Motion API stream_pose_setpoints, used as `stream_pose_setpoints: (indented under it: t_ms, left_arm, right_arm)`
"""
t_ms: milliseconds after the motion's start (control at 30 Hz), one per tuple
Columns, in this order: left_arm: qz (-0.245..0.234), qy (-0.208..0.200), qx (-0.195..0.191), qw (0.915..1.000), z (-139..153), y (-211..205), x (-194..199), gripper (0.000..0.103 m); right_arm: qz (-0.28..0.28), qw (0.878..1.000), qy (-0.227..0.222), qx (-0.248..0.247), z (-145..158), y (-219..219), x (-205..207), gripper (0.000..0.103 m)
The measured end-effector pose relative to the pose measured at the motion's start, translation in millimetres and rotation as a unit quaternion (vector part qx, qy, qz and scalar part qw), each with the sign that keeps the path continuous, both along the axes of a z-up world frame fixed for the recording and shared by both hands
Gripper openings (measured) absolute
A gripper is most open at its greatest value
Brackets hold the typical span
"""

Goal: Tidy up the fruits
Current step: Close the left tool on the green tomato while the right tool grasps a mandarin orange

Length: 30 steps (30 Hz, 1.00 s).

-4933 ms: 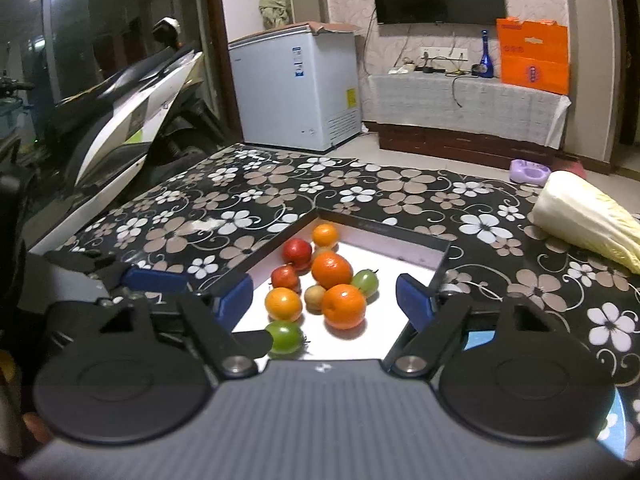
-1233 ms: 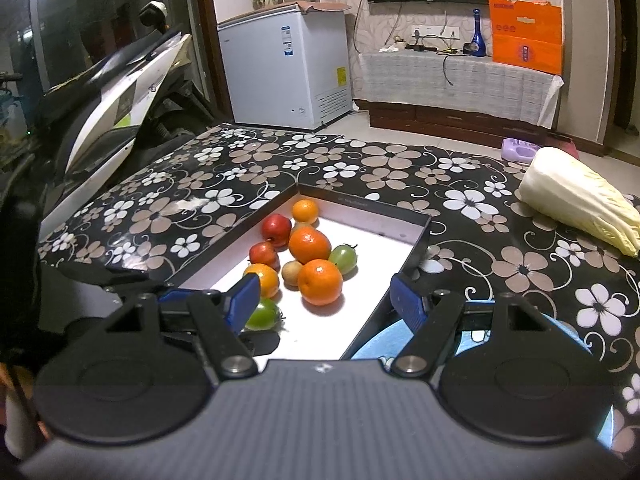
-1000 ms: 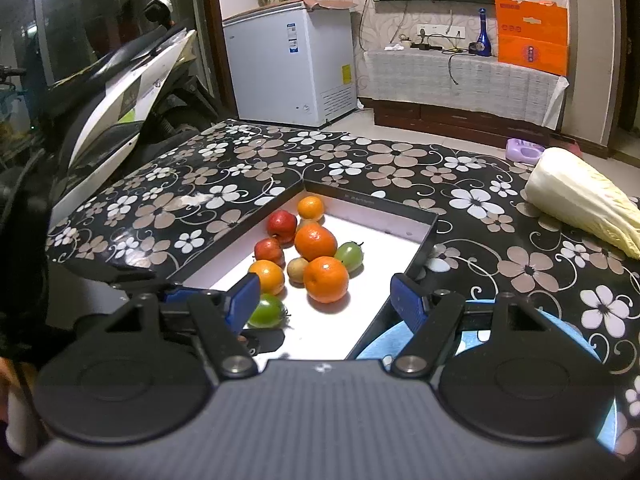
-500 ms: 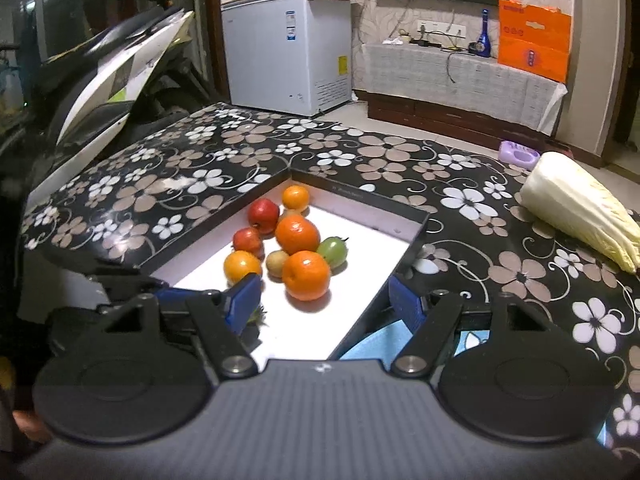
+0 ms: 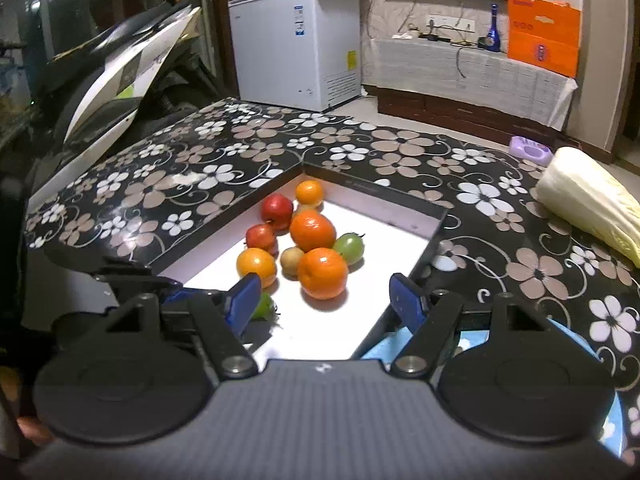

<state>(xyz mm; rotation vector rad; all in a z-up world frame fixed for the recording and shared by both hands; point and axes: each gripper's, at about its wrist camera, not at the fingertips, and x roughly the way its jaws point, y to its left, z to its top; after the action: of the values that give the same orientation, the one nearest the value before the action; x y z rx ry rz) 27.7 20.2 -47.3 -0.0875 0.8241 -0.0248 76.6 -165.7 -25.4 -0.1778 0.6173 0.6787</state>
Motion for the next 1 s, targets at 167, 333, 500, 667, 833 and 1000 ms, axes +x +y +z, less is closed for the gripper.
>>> stream_pose_setpoints:
  t_ms: [167,333,500,667,833,1000]
  left_arm:
    - [0.003,0.006,-0.003,1.0000,1,9,-5,0.040]
    - [0.003,0.007,-0.004,1.0000,1,14,-8,0.040]
    - [0.003,0.008,-0.004,1.0000,1,15,-9,0.040]
    - [0.005,0.008,-0.006,0.9999,1,15,-10,0.040]
    - [0.006,0.008,-0.004,0.9999,1,15,-10,0.040]
    - [0.007,0.008,-0.003,0.9999,1,15,-9,0.040]
  right_arm:
    - [0.010,1.000,0.000,-0.008,-5,15,2,0.073]
    - [-0.008,1.000,0.005,-0.014,-11,26,16,0.052]
    - [-0.018,0.999,0.025,-0.029,-24,33,28,0.051]
    - [-0.019,0.999,0.029,-0.041,-30,40,33,0.049]
    - [-0.020,0.998,0.032,-0.047,-35,46,38,0.049]
    - [-0.017,0.998,0.029,-0.055,-35,49,37,0.041]
